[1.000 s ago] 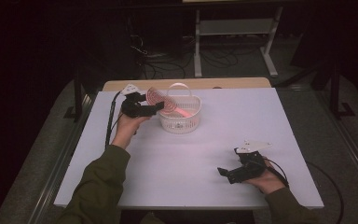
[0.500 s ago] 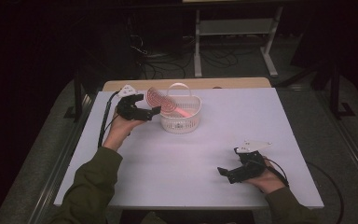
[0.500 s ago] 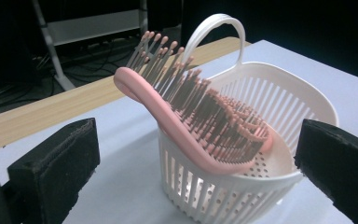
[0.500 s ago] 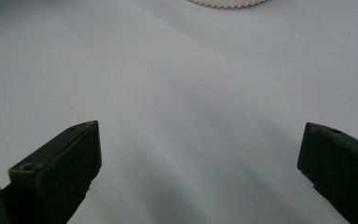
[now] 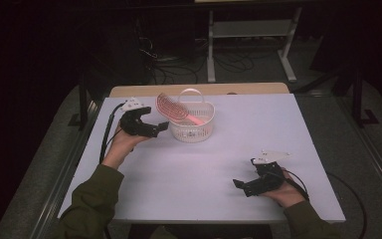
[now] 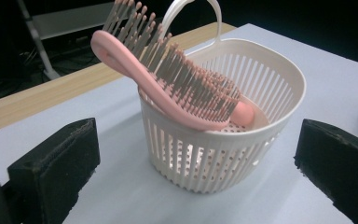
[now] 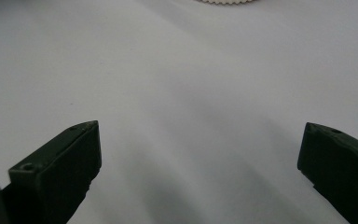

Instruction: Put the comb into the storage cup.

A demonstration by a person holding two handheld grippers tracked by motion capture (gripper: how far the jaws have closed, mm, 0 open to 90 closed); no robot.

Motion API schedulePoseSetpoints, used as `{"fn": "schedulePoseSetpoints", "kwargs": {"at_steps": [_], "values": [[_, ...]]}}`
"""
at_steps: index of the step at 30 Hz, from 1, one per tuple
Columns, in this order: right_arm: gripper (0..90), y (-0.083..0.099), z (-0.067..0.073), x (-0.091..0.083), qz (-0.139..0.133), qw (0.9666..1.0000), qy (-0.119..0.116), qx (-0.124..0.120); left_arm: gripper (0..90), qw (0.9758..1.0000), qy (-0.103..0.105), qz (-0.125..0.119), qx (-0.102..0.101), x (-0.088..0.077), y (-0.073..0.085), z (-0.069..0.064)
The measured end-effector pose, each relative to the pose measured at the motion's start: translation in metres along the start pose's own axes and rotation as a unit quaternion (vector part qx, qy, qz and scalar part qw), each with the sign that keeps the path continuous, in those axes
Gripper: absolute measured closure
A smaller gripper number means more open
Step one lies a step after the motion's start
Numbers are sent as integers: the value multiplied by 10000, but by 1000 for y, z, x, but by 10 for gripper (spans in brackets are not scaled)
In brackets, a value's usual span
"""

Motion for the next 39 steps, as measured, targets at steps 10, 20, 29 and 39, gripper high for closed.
{"fn": "schedulePoseSetpoints", "kwargs": {"at_steps": [10,20,29,39], "values": [[0,0,0,0,-2,10000,10,-4,0,9999,37,159,44,-13,13,-10],[0,-1,1,0,7,10000,11,-36,0,9994,164,308,60,-29,25,-26],[0,-2,1,-1,-23,10000,12,-23,0,9986,254,448,81,-44,37,-39],[0,-1,1,-1,-27,10000,31,-26,0,9981,290,544,50,-58,53,-45]]}}
Point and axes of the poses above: each handheld gripper's, and its own axes: x roughly forward along the jaws, y roughly out of its underside, z roughly to its left, the point moved 6 cm from there along x, roughly forward along the jaws, and after that the axes turned 12 degrees about -z, right-handed, at the moved point
